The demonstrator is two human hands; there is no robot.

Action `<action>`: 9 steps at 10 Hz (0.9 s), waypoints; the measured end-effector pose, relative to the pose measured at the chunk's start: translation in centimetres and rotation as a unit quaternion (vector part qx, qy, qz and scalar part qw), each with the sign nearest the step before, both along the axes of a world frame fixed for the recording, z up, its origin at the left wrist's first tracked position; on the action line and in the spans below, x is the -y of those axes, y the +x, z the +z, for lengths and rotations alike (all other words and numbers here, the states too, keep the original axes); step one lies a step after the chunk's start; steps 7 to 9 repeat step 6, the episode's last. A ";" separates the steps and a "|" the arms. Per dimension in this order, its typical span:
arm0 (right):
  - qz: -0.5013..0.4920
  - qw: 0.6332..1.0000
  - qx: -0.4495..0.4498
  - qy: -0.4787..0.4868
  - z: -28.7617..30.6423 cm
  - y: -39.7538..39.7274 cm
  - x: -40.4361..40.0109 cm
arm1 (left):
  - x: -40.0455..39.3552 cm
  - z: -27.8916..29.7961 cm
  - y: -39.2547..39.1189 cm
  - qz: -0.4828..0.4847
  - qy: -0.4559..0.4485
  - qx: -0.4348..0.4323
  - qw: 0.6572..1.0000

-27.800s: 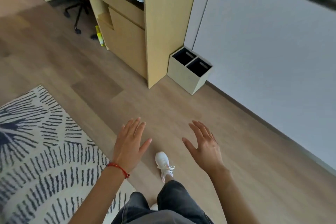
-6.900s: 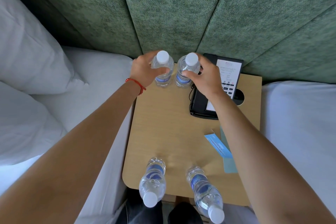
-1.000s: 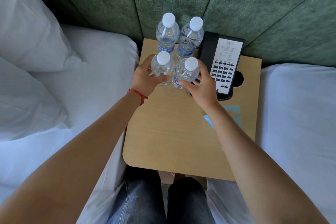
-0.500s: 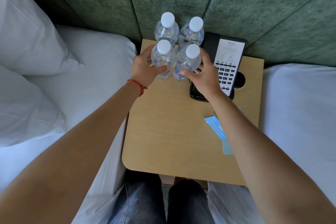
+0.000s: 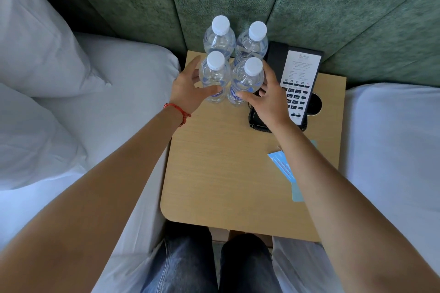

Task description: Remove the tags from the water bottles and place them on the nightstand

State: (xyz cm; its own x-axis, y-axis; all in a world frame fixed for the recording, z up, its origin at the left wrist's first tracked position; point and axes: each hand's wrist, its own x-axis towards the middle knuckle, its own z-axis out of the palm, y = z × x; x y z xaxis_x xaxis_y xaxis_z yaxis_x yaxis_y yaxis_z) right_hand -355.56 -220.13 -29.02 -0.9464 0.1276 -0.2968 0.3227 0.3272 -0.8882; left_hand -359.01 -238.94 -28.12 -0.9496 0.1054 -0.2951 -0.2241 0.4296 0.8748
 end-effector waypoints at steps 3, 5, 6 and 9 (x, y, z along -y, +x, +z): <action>-0.020 0.995 -0.032 0.089 1.6 2.8 -0.5 | 1.0 2.5 3.0 0.026 -0.091 -0.091 0.991; -0.011 0.977 -0.091 0.195 4.2 5.9 0.3 | 0.8 4.7 6.4 -0.081 -0.167 -0.174 0.967; 0.008 0.961 -0.099 0.256 5.7 7.8 0.9 | 1.3 5.6 8.0 -0.095 -0.200 -0.208 0.953; 0.008 0.961 -0.099 0.256 5.7 7.8 0.9 | 1.3 5.6 8.0 -0.095 -0.200 -0.208 0.953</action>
